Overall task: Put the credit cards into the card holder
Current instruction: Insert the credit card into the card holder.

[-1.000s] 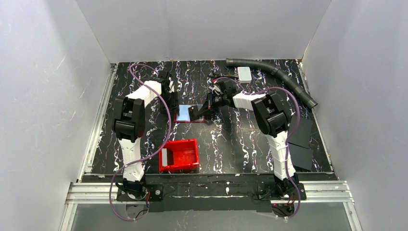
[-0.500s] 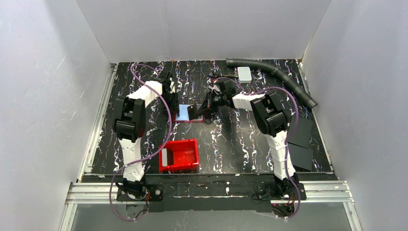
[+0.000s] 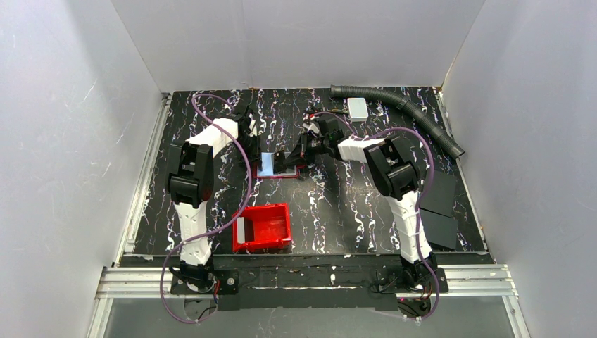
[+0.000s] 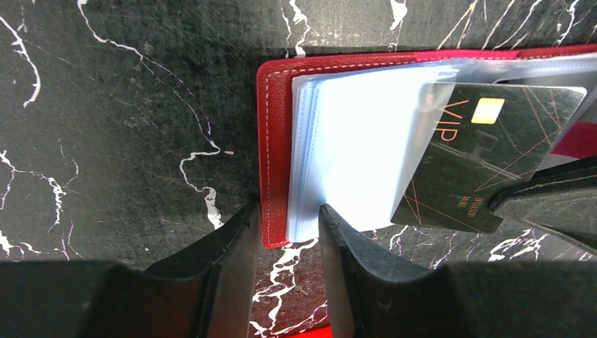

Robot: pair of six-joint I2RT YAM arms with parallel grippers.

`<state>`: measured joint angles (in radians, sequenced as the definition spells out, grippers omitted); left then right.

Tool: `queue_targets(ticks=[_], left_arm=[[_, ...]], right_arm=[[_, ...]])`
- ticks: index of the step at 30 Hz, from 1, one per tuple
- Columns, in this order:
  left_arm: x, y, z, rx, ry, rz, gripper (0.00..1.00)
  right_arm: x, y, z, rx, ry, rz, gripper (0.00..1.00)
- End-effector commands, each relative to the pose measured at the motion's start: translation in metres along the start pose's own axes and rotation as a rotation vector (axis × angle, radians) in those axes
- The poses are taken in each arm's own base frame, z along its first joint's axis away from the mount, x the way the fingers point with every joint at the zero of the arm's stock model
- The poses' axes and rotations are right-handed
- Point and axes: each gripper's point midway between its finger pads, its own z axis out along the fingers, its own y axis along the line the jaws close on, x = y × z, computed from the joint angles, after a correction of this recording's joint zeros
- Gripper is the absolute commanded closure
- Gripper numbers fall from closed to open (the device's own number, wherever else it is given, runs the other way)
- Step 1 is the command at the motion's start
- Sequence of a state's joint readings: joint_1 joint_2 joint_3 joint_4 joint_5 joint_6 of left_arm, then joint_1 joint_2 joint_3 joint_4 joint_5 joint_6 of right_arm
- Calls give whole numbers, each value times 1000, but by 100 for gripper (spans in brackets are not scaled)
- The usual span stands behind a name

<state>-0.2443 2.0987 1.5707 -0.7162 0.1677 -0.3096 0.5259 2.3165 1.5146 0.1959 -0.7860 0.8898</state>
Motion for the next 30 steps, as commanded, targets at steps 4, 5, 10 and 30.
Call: queue_targets(ticks=[4,5,10,30], left_arm=[[10,-6,5,7,42,19,66],[10,-6,4,8,42,19,67],[9,-7,3,14,39,22,67],[9,-8,2,13,34,28,68]], right_arm=[[-5,-2,10,-24,-35,-18,99],[-5,-2,11,-25,-36,-20,99],[-1,-1,17,-33,-36,-18,99],[5,-1,43,-30,-26,-81,99]])
